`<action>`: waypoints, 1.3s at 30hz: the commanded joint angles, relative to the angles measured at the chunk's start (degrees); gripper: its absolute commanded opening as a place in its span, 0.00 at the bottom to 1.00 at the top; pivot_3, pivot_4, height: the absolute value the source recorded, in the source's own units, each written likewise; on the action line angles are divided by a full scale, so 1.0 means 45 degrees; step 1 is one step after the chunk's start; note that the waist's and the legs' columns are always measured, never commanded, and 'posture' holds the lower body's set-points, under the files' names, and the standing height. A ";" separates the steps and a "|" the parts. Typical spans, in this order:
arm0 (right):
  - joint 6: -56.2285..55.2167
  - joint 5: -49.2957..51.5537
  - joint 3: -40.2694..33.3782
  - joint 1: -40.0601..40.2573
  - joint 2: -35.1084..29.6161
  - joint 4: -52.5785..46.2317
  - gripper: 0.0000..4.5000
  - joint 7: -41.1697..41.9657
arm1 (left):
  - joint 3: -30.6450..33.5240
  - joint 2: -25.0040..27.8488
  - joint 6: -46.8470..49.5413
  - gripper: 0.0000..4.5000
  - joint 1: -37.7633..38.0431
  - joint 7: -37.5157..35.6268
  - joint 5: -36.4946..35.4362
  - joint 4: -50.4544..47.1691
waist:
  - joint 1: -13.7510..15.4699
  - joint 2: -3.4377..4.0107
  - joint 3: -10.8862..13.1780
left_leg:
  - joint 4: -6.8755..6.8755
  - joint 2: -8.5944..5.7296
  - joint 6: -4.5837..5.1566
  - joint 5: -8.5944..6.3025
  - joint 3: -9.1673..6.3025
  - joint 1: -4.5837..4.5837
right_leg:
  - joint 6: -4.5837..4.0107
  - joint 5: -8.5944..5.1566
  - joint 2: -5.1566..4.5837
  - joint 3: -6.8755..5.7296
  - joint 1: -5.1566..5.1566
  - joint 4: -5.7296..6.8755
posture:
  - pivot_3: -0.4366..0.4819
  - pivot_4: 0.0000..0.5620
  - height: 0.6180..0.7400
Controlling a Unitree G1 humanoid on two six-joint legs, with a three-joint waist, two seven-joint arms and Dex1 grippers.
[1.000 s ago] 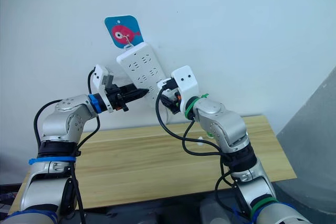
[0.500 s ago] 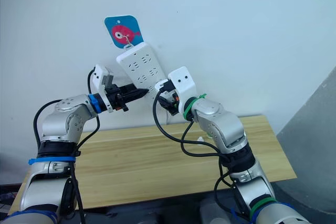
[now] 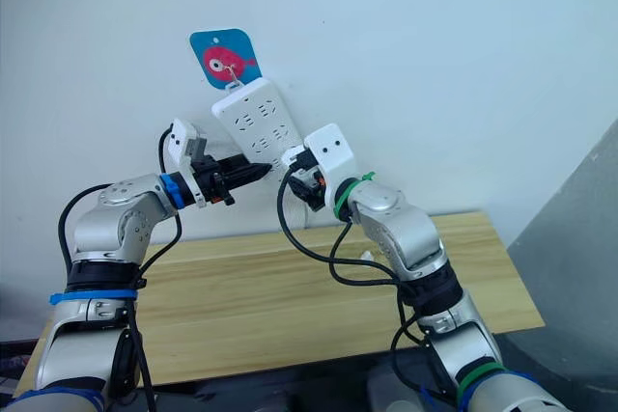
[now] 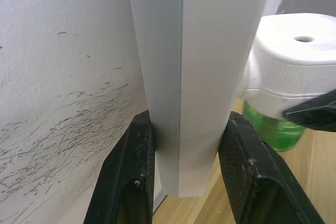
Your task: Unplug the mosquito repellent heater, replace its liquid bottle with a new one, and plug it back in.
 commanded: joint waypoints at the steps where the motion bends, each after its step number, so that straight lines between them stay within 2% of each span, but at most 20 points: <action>1: -0.0546 -0.0154 0.0058 -0.0541 0.0364 0.0038 0.67 0.0152 | -0.0218 -0.0022 0.0055 0.29 -0.0024 -0.0058 -0.0051 -0.0645 | -0.0020 0.0000 0.0000 | -0.0002 0.0001 0.0000 0.0000 0.0004 0.0001 | 0.0000 0.0000 0.0000 0.0004 -0.0001 -0.0001 | 0.24 0.12 1.00; 18: -0.1377 -0.0357 -0.0383 -0.1343 0.1223 0.2000 0.67 0.0966 | -0.0171 -0.0104 0.0109 0.29 0.0141 -0.0067 -0.0112 -0.0818 | -0.0301 -0.0003 -0.0005 | 0.0001 0.0005 -0.0005 0.0004 -0.0005 0.0026 | -0.0003 0.0003 0.0004 -0.0003 0.0010 0.0025 | 0.26 0.10 1.00; 25: -0.1208 -0.0219 -0.0305 -0.1330 0.1217 0.1789 0.67 0.1563 | -0.0060 -0.0015 -0.0029 0.29 0.0177 -0.0020 -0.0066 -0.0717 | -0.0323 -0.0002 -0.0007 | 0.0001 0.0010 -0.0009 0.0008 -0.0005 0.0032 | -0.0010 0.0008 0.0010 -0.0003 0.0010 0.0030 | 0.27 0.10 1.00; 29: -0.0922 -0.0196 -0.0403 -0.1104 0.1089 0.1284 0.98 0.1544 | -0.0034 0.0021 -0.0277 0.29 0.0117 0.0058 0.0078 -0.0544 | -0.0267 -0.0006 -0.0009 | -0.0002 0.0005 -0.0009 0.0007 -0.0023 0.0020 | -0.0012 0.0009 0.0007 -0.0014 0.0007 0.0028 | 0.26 0.09 1.00; 34: 0.0112 -0.0126 -0.0116 -0.0126 0.0015 -0.0629 1.00 0.1892 | 0.0001 0.0051 -0.0565 0.29 0.0027 0.0139 0.0233 -0.0280 | -0.0140 -0.0010 -0.0012 | -0.0023 0.0000 -0.0010 0.0006 -0.0049 -0.0013 | -0.0004 0.0003 -0.0032 -0.0028 -0.0003 -0.0012 | 0.26 0.09 1.00; 39: 0.1718 0.0963 0.0207 0.1654 -0.2686 -0.4221 1.00 0.3673 | -0.0022 0.0263 -0.1429 0.29 -0.0075 0.0324 0.0686 0.0260 | -0.0004 -0.0011 -0.0012 | -0.0032 -0.0004 -0.0009 0.0005 -0.0039 -0.0022 | 0.0018 -0.0012 -0.0066 -0.0020 -0.0003 -0.0029 | 0.25 0.11 1.00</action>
